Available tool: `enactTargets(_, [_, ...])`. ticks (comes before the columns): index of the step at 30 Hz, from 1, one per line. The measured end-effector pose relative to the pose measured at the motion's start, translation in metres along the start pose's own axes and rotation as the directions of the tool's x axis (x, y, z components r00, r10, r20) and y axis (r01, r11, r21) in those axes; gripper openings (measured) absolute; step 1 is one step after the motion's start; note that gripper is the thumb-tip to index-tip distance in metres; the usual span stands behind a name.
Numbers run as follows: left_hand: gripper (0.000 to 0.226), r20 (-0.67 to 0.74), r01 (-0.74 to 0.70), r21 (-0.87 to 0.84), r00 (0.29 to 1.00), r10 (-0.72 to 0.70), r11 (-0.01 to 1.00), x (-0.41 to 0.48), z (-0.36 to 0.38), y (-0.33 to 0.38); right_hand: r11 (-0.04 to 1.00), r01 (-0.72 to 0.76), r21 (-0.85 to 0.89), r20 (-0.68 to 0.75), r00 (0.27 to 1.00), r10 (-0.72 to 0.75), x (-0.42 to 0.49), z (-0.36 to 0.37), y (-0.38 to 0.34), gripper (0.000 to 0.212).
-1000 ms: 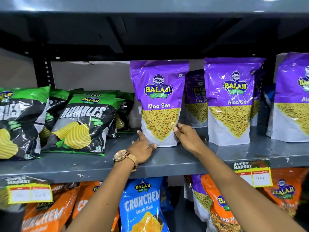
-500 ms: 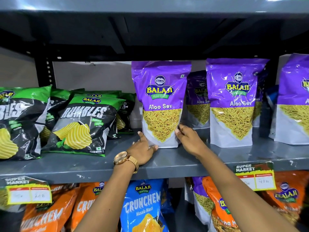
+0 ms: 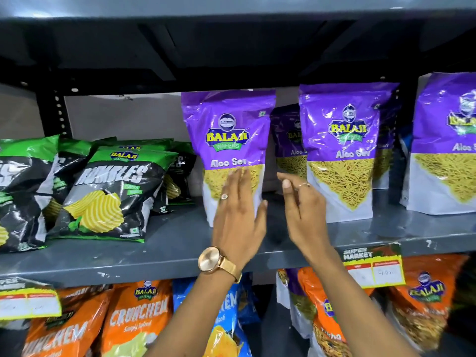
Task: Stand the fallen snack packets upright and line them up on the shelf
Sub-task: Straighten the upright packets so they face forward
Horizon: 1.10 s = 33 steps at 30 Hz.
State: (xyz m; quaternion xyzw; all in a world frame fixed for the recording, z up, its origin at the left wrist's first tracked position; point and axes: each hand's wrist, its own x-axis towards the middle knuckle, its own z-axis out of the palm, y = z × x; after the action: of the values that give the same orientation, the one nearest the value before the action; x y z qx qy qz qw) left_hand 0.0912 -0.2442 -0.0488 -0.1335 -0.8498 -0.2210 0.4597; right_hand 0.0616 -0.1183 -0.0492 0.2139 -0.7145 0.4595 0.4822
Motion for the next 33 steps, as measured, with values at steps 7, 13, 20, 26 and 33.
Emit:
enactTargets(7, [0.063, 0.427, 0.382, -0.408, 0.883, -0.197, 0.829, 0.025, 0.056, 0.089, 0.972, -0.21, -0.107, -0.282, 0.944, 0.172, 0.019, -0.09, 0.085, 0.044])
enactTargets(13, [0.078, 0.513, 0.549, -0.376, 0.794, -0.326, 0.747, 0.035, 0.104, 0.127, 0.859, -0.507, 0.069, 0.268, 0.839, 0.474, 0.036, -0.11, 0.128, 0.056])
enactTargets(20, [0.089, 0.341, 0.568, -0.355, 0.818, -0.463, 0.742, 0.032, 0.124, 0.133, 0.9, -0.435, -0.03, 0.464, 0.791, 0.398, 0.038, -0.111, 0.132, 0.07])
enactTargets(26, [0.091, 0.241, 0.533, -0.333, 0.845, -0.477, 0.778, 0.025, 0.126, 0.129, 0.915, -0.402, -0.04, 0.488, 0.791, 0.368, 0.036, -0.115, 0.134, 0.071])
enactTargets(33, [0.091, 0.23, 0.539, -0.302, 0.842, -0.489, 0.786, 0.025, 0.125, 0.133, 0.909, -0.414, -0.053, 0.559, 0.742, 0.37, 0.038, -0.119, 0.133, 0.077])
